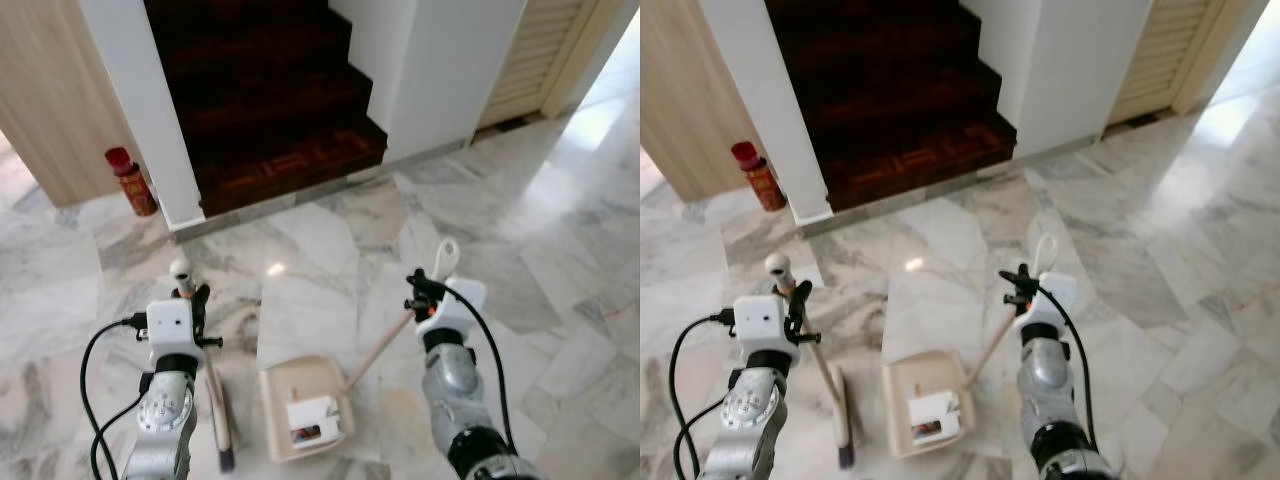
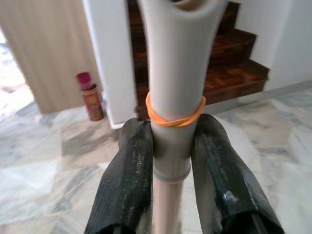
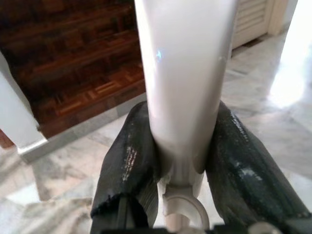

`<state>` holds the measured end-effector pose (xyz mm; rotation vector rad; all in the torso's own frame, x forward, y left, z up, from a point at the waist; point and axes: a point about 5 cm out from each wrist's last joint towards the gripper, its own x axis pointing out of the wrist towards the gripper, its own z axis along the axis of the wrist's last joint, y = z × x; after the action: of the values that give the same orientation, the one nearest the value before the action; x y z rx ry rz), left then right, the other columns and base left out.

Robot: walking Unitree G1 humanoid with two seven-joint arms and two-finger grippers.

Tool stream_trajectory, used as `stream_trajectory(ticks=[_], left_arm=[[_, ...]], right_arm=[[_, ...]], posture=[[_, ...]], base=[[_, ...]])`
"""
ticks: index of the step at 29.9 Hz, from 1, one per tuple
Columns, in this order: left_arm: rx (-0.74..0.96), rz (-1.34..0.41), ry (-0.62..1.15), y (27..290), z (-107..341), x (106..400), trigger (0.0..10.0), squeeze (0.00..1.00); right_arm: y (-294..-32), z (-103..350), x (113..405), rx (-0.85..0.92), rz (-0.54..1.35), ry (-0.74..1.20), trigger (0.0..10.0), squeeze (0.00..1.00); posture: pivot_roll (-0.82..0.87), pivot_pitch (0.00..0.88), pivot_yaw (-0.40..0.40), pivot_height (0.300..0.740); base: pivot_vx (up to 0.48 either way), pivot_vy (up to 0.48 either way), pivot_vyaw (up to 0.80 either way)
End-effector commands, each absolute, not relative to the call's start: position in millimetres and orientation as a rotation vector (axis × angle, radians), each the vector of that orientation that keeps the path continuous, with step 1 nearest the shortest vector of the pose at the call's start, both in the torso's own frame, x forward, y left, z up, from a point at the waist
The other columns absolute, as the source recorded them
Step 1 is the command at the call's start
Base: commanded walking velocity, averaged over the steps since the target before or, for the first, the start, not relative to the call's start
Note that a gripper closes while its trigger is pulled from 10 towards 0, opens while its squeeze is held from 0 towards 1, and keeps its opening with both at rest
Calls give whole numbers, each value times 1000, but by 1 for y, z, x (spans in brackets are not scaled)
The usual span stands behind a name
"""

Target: Sweep floor

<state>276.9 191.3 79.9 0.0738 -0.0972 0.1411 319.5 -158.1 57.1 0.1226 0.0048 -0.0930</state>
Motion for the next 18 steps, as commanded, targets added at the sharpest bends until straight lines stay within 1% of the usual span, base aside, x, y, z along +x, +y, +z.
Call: stream_trajectory(ticks=[1,18], left_arm=[[73,154,-118,196,84,276,10000,0],[72,151,-116,196,85,277,10000,0]], right_arm=[[-150,68,326,137,-69,-41,10000,0],[-148,69,327,137,-61,-46,10000,0]], posture=[[104,101,-27,740],[103,115,-24,740]], base=[[0,356,0],[0,356,0]])
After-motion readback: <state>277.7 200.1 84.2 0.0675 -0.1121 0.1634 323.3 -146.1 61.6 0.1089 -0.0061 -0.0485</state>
